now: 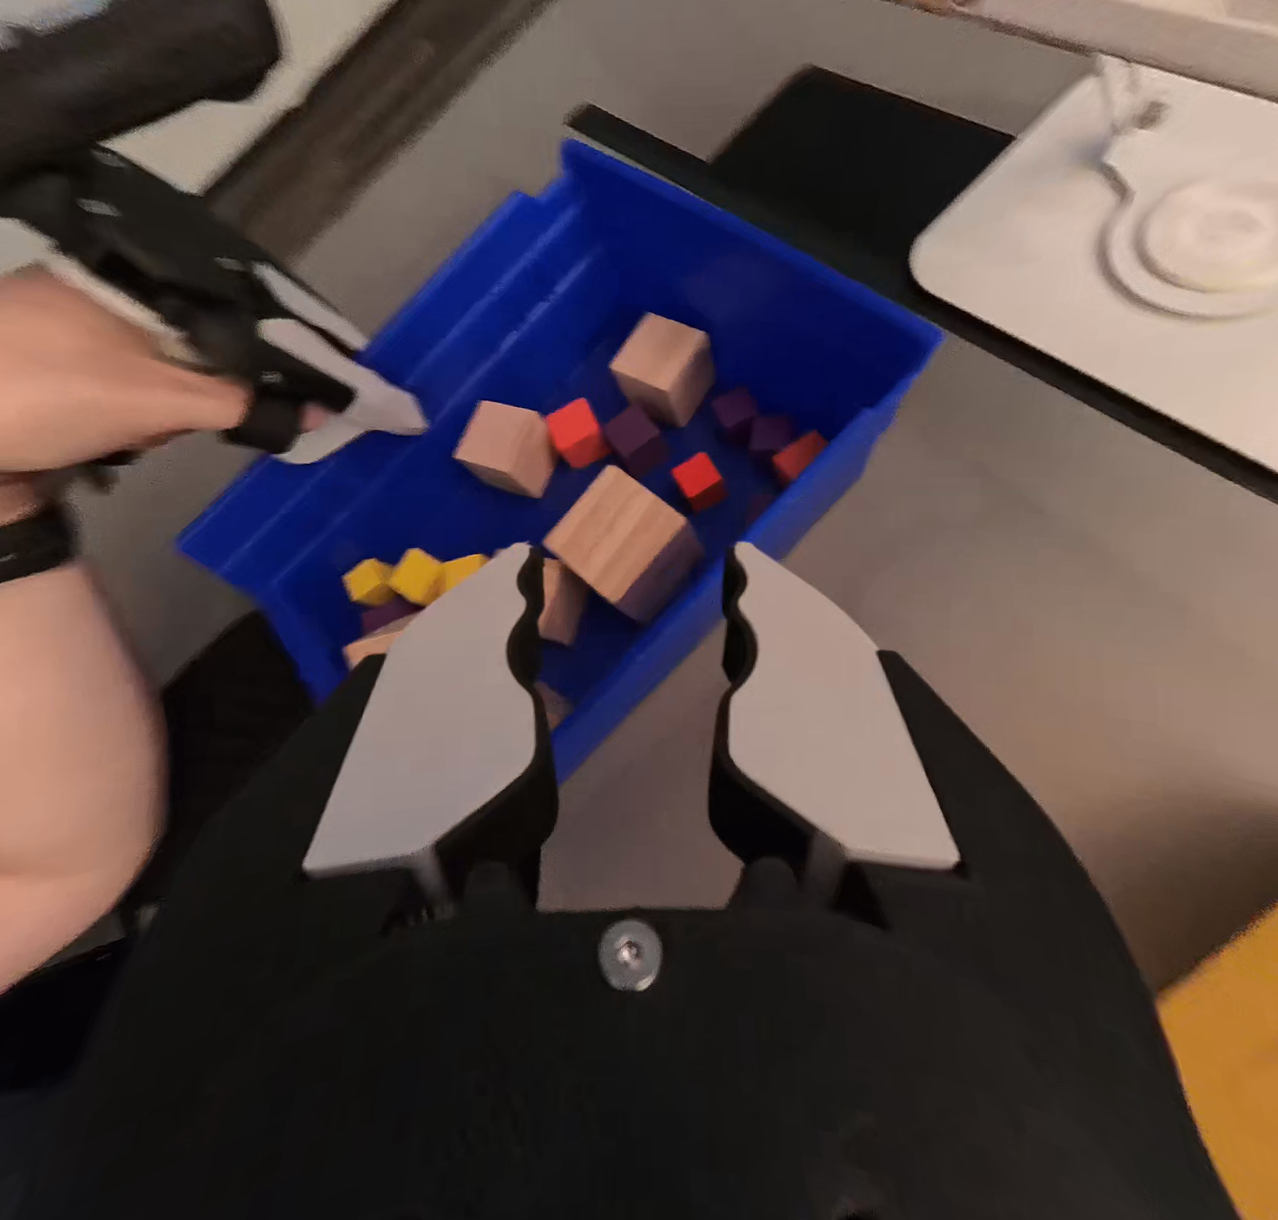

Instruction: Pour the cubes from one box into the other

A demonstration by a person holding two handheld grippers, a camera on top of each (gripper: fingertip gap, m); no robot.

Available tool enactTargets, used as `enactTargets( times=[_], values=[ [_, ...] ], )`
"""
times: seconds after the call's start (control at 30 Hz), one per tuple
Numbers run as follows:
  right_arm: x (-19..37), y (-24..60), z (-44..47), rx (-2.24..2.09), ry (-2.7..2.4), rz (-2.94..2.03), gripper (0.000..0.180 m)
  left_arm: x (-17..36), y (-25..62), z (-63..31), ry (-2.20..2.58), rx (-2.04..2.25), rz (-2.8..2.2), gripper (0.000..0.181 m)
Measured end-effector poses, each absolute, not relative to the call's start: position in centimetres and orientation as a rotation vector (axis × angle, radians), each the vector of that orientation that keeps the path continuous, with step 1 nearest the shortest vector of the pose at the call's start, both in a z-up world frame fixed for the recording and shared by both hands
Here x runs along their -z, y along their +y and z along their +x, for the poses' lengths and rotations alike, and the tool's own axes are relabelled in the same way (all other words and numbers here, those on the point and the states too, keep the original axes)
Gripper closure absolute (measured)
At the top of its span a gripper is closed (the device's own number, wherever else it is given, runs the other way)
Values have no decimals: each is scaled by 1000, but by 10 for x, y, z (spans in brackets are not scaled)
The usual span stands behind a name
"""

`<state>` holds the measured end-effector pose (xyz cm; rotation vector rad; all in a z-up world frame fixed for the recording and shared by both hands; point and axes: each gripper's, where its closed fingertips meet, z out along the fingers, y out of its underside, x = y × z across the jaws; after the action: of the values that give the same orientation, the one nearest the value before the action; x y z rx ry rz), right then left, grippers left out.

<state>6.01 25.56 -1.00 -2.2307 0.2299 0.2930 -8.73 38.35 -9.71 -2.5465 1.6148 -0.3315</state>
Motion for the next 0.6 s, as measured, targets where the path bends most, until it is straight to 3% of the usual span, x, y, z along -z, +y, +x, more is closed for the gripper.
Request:
enactTargets(
  times=[0.2,0.6],
  values=[
    [68,247,73,-170,396,-2584,129,106,370,-82,1695,261,-2537,173],
    [121,235,67,-215,818,-2887,169,106,365,-75,1737,250,-2524,174]
  ],
)
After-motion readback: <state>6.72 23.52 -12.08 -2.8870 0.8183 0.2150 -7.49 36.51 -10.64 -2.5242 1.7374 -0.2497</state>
